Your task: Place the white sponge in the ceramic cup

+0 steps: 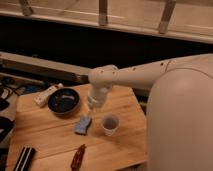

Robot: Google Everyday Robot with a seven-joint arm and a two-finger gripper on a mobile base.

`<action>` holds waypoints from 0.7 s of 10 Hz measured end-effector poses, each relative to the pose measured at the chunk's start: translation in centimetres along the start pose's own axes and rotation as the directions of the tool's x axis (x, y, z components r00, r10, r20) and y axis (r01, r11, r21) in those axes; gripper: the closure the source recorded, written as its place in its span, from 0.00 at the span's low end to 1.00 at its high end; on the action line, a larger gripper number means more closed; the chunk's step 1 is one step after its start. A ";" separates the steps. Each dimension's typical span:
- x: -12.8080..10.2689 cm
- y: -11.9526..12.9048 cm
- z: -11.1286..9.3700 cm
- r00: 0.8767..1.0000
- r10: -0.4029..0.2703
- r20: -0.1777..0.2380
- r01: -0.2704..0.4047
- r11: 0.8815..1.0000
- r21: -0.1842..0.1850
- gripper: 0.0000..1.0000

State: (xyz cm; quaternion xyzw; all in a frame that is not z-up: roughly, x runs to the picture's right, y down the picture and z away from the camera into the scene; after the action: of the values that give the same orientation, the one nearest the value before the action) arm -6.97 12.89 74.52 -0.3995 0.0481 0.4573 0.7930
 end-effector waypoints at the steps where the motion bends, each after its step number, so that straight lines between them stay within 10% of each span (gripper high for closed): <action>1: 0.4 0.6 -0.4 1.000 -0.002 -0.004 0.002 1.000 -0.006 0.44; 4: -1.4 1.7 1.6 0.998 -0.031 -0.058 0.025 0.995 -0.100 0.22; 7: -4.7 3.9 5.6 0.993 -0.085 -0.081 0.069 0.981 -0.181 0.20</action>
State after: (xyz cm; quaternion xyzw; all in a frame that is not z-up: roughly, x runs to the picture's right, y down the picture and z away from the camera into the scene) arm -14.32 14.43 78.04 -0.4903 0.0268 0.4106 0.7683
